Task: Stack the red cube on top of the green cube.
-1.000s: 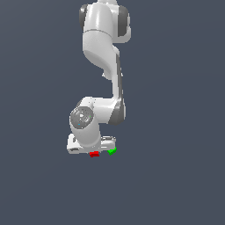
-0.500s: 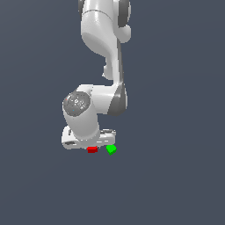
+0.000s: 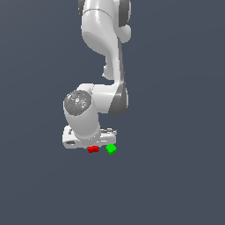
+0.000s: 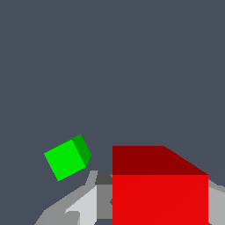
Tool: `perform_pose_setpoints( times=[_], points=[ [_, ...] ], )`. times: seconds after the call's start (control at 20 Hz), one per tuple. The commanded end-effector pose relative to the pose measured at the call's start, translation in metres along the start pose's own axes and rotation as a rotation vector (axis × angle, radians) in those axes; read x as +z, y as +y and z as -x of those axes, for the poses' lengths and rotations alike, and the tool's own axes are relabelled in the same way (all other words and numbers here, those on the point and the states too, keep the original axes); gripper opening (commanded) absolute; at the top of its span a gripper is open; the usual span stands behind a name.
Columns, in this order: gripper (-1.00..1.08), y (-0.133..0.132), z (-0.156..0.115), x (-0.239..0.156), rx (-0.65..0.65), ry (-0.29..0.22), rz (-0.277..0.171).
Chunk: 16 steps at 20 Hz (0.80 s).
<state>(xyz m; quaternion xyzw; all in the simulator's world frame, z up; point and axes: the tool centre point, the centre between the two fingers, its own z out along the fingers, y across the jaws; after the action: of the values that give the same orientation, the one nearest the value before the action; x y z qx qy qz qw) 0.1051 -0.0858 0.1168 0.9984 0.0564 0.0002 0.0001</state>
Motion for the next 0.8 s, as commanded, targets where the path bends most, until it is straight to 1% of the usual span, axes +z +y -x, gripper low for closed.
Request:
perform_pose_setpoints(
  times=[0.0, 0.15, 0.55, 0.75],
  points=[
    [-1.00, -0.006, 0.001, 0.004, -0.001, 0.000, 0.000],
    [-1.00, -0.019, 0.004, 0.012, -0.001, 0.000, 0.000],
    [-1.00, -0.066, 0.014, 0.046, -0.001, 0.000, 0.000],
    [-1.00, -0.079, 0.016, 0.055, -0.001, 0.000, 0.000]
  ],
)
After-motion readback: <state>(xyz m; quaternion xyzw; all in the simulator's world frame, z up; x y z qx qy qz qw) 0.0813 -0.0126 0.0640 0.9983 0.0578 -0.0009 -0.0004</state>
